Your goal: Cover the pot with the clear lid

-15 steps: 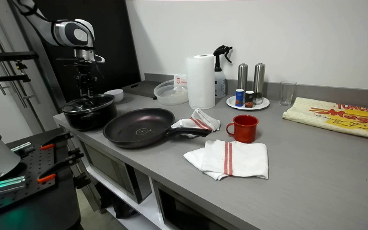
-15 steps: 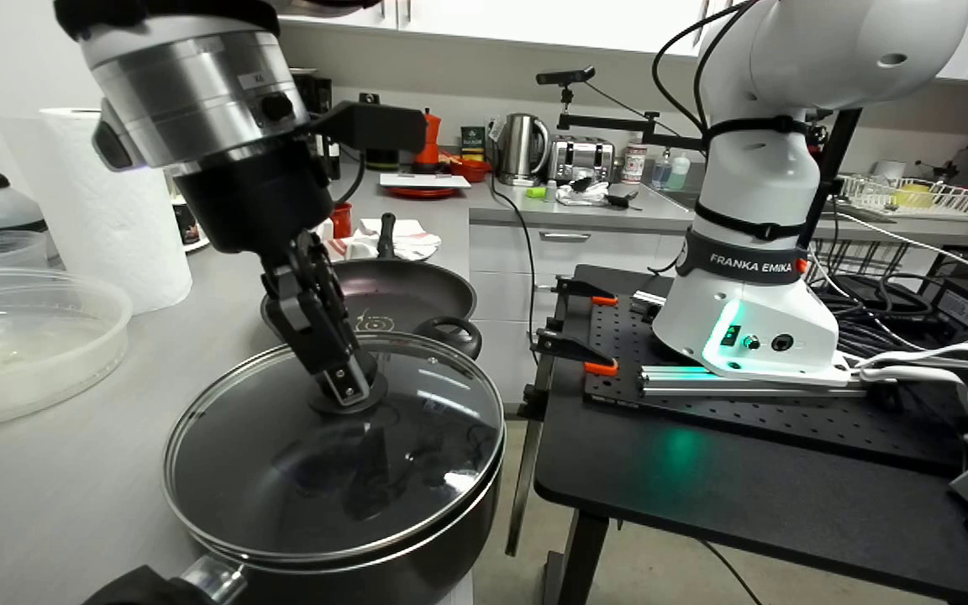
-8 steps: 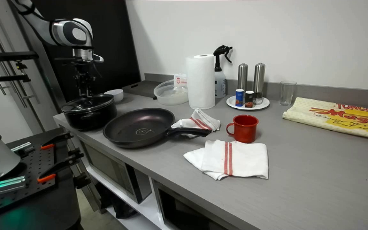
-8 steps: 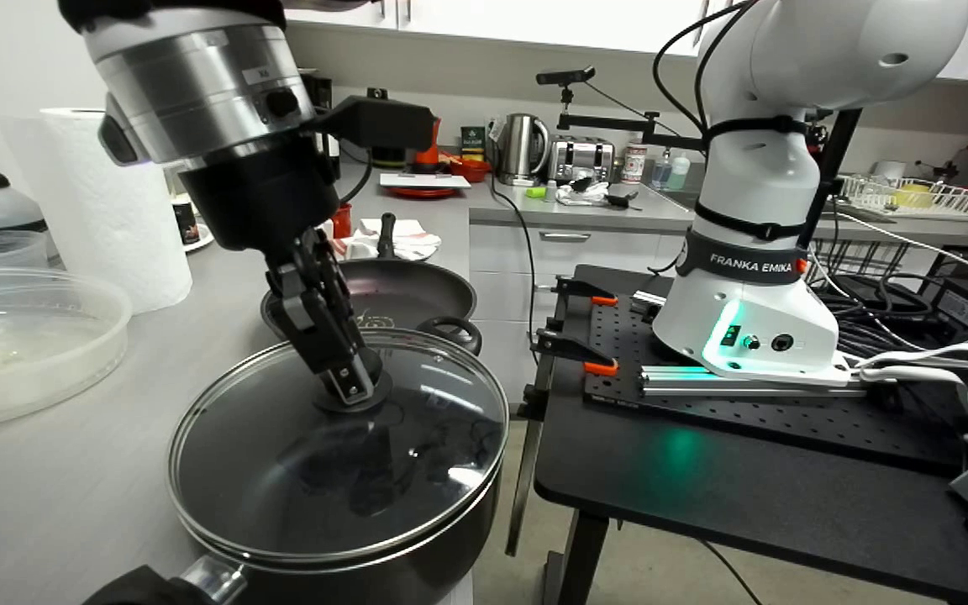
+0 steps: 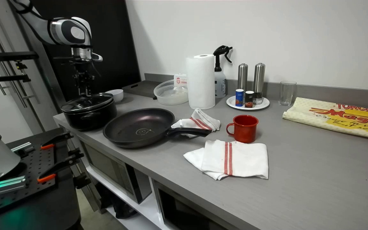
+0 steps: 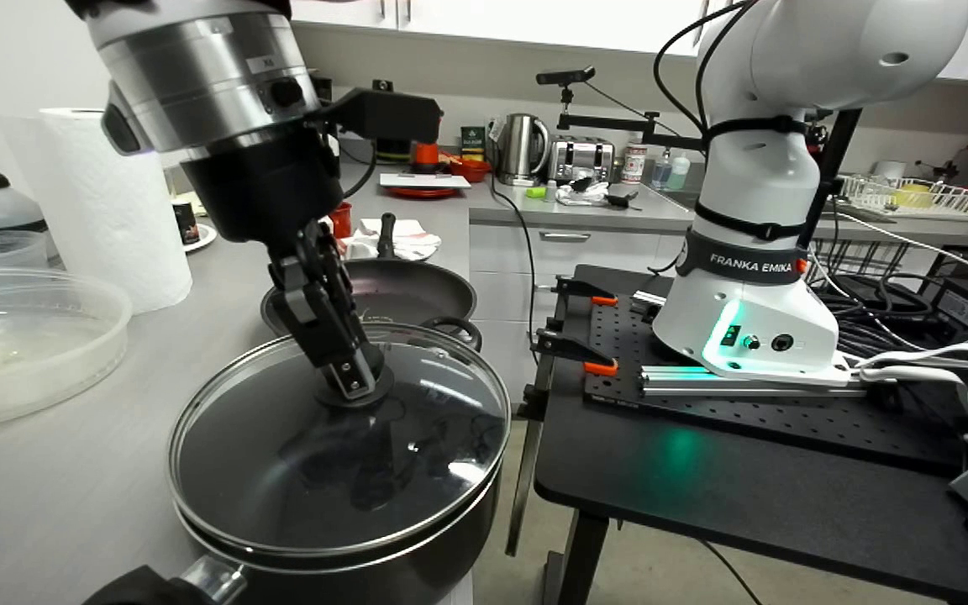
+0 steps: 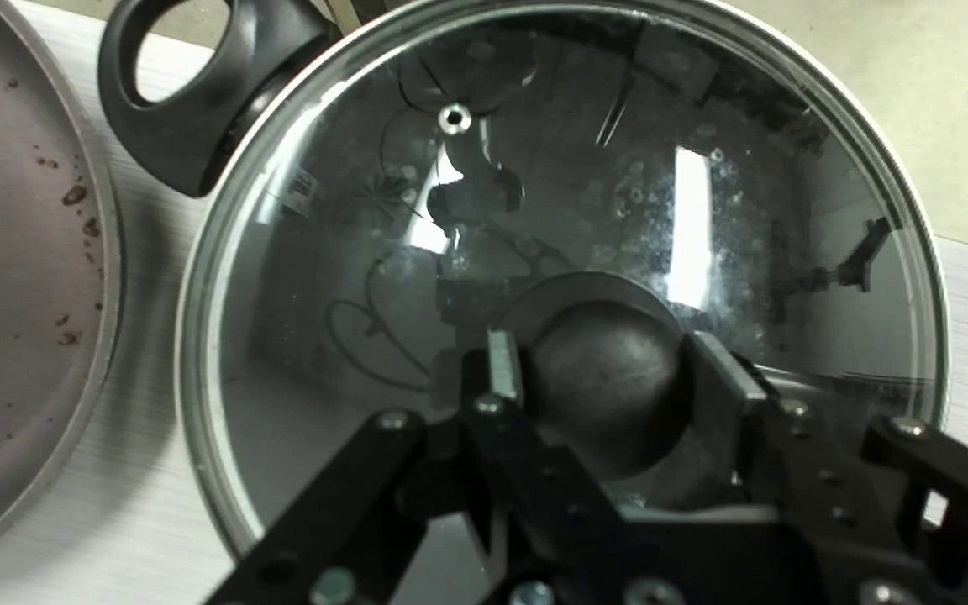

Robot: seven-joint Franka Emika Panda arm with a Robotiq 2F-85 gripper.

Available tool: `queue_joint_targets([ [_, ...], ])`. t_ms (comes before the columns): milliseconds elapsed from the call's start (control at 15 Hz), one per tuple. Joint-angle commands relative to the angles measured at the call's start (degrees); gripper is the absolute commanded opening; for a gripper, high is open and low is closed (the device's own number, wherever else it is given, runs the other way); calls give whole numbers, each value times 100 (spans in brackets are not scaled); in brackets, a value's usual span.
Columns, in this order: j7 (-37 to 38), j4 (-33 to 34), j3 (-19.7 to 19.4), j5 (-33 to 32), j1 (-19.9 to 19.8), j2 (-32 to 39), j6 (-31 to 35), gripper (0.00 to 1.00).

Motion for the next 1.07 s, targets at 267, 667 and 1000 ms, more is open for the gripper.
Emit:
queue_joint_targets([
  [267, 77, -10, 29, -56, 41, -87, -59, 25],
  [667, -5, 68, 19, -72, 28, -7, -78, 25],
  [1000, -47, 99, 19, -78, 27, 43, -75, 25],
])
